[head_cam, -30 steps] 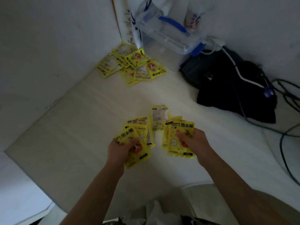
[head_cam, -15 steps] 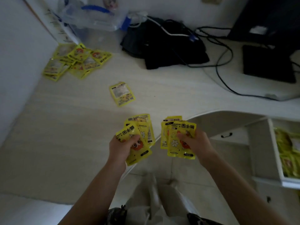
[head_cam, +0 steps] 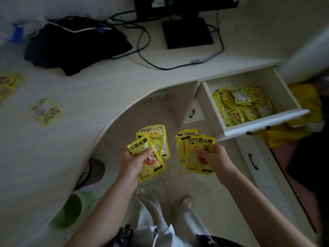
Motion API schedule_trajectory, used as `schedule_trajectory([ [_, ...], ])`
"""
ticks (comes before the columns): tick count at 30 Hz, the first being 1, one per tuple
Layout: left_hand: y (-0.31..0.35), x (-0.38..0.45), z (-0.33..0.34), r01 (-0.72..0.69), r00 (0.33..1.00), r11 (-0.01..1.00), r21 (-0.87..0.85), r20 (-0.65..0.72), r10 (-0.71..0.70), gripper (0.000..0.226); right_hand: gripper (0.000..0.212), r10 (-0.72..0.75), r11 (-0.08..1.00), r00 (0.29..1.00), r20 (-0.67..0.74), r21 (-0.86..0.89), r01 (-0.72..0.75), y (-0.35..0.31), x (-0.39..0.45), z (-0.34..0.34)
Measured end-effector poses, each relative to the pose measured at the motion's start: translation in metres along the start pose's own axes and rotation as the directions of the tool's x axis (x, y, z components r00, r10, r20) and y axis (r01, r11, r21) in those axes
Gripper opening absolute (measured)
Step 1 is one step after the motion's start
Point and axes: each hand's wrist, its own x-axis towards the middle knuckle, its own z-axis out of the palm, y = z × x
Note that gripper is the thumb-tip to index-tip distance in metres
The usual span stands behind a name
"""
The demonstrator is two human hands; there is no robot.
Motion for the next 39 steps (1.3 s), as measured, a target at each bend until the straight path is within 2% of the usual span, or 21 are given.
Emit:
schedule_trajectory([
  [6, -0.03, -0.029, 0.095, 0.02, 0.996, 0.999, 0.027, 0.089, -0.022, 0.031, 0.013, 0.03, 0.996, 0.995, -0.1, 0.081, -0.022, 0.033, -0.006, -0.098],
  [11, -0.033, -0.031, 0.163, 0.043, 0.987, 0.995, 0.09, 0.152, -0.056, 0.037, 0.007, 0.065, 0.99, 0.98, -0.186, 0.136, -0.04, 0.041, 0.006, -0.156],
  [13, -0.03, -0.026, 0.189, 0.04, 0.985, 0.993, 0.111, 0.163, -0.058, 0.037, 0.011, 0.085, 0.987, 0.975, -0.207, 0.154, -0.053, 0.04, 0.015, -0.176],
  [20, -0.002, 0.006, 0.283, 0.051, 0.975, 0.982, 0.18, 0.204, -0.088, 0.028, 0.011, 0.131, 0.975, 0.962, -0.241, 0.206, -0.081, 0.014, 0.065, -0.236],
  [26, 0.022, 0.04, 0.349, 0.069, 0.971, 0.977, 0.202, 0.211, -0.112, 0.034, 0.012, 0.159, 0.965, 0.95, -0.27, 0.248, -0.091, -0.018, 0.124, -0.276],
  [29, 0.029, 0.059, 0.376, 0.095, 0.975, 0.971, 0.22, 0.177, -0.135, 0.043, 0.008, 0.173, 0.962, 0.95, -0.26, 0.252, -0.106, -0.031, 0.155, -0.292],
  [33, 0.037, 0.078, 0.408, 0.13, 0.98, 0.967, 0.221, 0.12, -0.159, 0.078, 0.009, 0.187, 0.967, 0.96, -0.208, 0.212, -0.142, -0.046, 0.196, -0.308],
  [34, 0.037, 0.083, 0.415, 0.136, 0.98, 0.969, 0.206, 0.114, -0.161, 0.078, 0.011, 0.191, 0.967, 0.963, -0.19, 0.204, -0.152, -0.048, 0.207, -0.312],
  [37, 0.037, 0.092, 0.434, 0.105, 0.988, 0.977, 0.185, 0.093, -0.124, 0.05, 0.017, 0.193, 0.97, 0.974, -0.122, 0.175, -0.17, -0.056, 0.236, -0.321],
  [39, 0.038, 0.094, 0.448, 0.108, 0.991, 0.981, 0.164, 0.058, -0.119, 0.041, 0.018, 0.196, 0.972, 0.979, -0.058, 0.145, -0.186, -0.059, 0.255, -0.326],
])
